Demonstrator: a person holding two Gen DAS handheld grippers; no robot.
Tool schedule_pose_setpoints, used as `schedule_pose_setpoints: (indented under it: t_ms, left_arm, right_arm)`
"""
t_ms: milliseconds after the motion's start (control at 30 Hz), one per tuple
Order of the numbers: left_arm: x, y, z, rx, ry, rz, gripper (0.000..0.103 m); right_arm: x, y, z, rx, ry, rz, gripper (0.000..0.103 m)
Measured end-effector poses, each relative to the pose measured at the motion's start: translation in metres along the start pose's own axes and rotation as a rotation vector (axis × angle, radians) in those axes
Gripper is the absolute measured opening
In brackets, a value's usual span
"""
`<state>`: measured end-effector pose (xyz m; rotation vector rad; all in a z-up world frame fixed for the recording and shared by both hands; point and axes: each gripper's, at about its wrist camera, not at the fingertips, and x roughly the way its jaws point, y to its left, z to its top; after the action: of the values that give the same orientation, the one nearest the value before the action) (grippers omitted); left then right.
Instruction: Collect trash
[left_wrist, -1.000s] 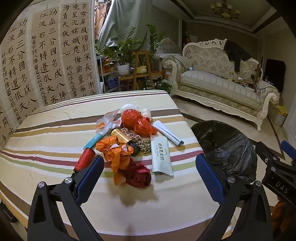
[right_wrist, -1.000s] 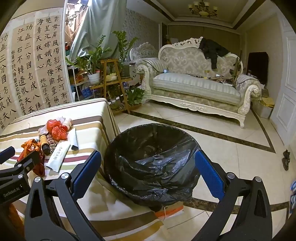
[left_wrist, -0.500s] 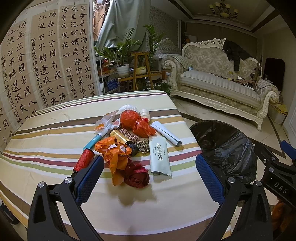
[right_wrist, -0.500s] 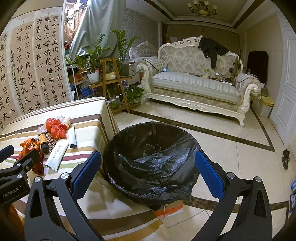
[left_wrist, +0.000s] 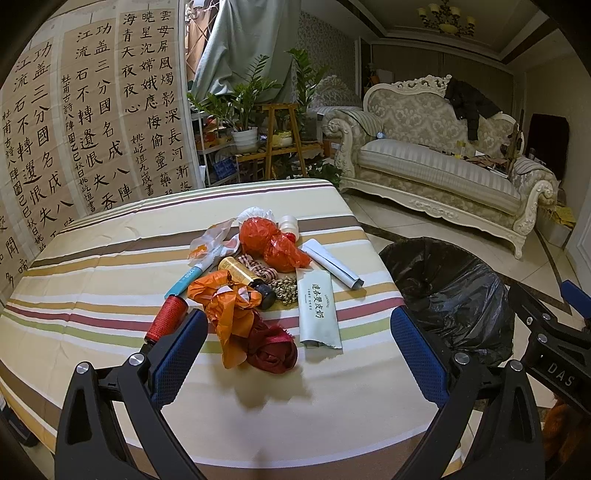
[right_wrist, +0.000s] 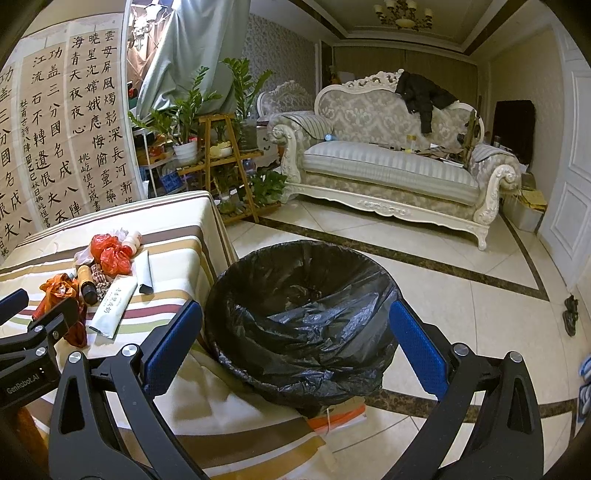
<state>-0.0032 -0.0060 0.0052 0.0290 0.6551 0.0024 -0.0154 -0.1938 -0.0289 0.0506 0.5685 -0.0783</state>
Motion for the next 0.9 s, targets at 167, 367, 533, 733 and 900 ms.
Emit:
schedule_pose_setpoints:
  t_ms: [167, 367, 533, 733, 900]
  left_arm:
    - [-0.001, -0.001, -0.001, 0.001, 0.003, 0.001, 0.096]
    - [-0.001, -0.001, -0.002, 0.002, 0.004, -0.001, 0.096]
    - [0.0, -0.002, -0.002, 0.002, 0.005, 0.0, 0.096]
    - [0.0, -0.002, -0.002, 0.002, 0.004, 0.0, 0.096]
    - [0.0, -0.002, -0.002, 0.003, 0.005, 0.0, 0.096]
  right_arm:
    - [0.001, 0.004, 0.003, 0.002, 0.002, -0.002, 0.099]
    - [0.003, 0.002, 0.0, 0.002, 0.004, -0.003, 0.099]
    - [0.004, -0.001, -0.006, 0.003, 0.005, -0.002, 0.099]
    - [0.003, 0.003, 0.002, 0.003, 0.007, -0.002, 0.099]
    - [0.006, 0.0, -0.004, 0.003, 0.01, 0.0, 0.099]
